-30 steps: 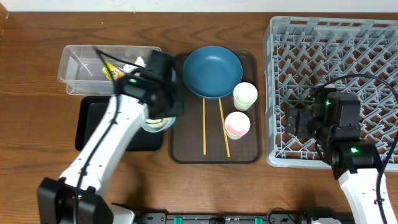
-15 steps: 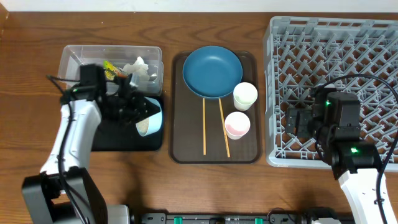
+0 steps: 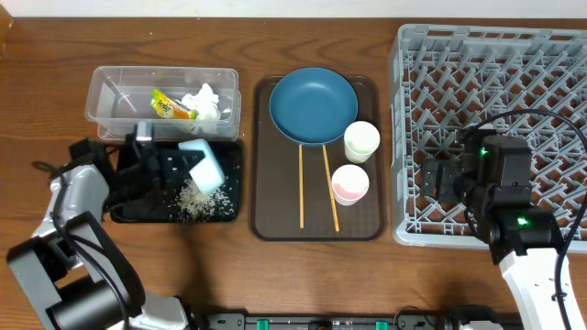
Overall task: Sort waste into correct bins and load items into the dishwasher rack
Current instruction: 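Tip the bowl over the black tray to pour out the rice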
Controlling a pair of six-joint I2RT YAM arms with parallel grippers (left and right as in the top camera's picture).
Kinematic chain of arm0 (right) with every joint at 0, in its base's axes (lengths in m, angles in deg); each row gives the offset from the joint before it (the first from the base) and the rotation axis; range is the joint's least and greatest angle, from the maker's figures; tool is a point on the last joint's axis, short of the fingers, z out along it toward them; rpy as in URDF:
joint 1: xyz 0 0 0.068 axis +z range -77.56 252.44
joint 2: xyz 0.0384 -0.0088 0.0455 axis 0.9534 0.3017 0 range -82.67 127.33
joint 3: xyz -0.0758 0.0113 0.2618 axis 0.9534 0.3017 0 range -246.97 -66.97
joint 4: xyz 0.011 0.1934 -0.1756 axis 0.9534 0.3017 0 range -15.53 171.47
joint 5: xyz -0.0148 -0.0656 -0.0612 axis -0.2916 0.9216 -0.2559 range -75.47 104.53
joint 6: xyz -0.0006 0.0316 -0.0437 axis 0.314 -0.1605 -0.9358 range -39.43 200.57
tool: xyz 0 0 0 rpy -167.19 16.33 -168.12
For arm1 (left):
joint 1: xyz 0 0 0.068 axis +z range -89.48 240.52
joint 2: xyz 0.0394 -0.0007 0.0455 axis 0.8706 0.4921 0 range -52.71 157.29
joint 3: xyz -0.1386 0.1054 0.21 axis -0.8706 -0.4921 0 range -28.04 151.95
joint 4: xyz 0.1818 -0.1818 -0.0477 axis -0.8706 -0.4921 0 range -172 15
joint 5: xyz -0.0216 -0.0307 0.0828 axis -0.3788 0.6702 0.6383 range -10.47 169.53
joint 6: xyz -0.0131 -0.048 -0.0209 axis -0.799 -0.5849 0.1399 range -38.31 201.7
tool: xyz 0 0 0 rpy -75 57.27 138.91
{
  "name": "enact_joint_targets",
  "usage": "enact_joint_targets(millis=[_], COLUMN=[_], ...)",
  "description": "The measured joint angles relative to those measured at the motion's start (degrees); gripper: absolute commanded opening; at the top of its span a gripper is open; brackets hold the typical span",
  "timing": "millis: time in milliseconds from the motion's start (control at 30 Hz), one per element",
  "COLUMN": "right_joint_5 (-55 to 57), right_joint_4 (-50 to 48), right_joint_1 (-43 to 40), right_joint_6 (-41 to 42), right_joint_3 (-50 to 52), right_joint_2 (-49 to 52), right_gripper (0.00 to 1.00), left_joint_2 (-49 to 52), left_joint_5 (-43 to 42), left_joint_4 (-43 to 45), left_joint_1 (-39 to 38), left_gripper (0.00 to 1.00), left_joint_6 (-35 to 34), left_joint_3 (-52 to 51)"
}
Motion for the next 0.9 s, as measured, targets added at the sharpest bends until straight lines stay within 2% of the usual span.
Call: enact_joint_targets(millis=[333,433,567,900], right_joint_5=[0.0,0.0,0.0,0.0], right_joint_4=[0.0,-0.02,-0.02,0.0], right_joint_1=[0.0,0.0,0.0,0.0], right_joint_6=[0.0,0.0,0.0,0.0], right_joint_3=[0.0,0.0,0.0,0.0], right_joint_2=[0.0,0.0,0.0,0.0], right_gripper=[0.99,0.99,0.99,0.99], left_joint_2=[2.16,2.16,2.16,2.16], left_joint_5=[-2.64,-2.49,1.57,0.79], left_joint_4=[0.22,2.91,6.08,8.41], left_joint_1=[5.73,6.27,6.4,6.32], left_gripper=[0.06,0.06,0.06,0.06], left_joint_6=[-7.5,-8.28,-10.25,-9.57], left_joint_3=[0.0,-0.02,-0.02,-0.02])
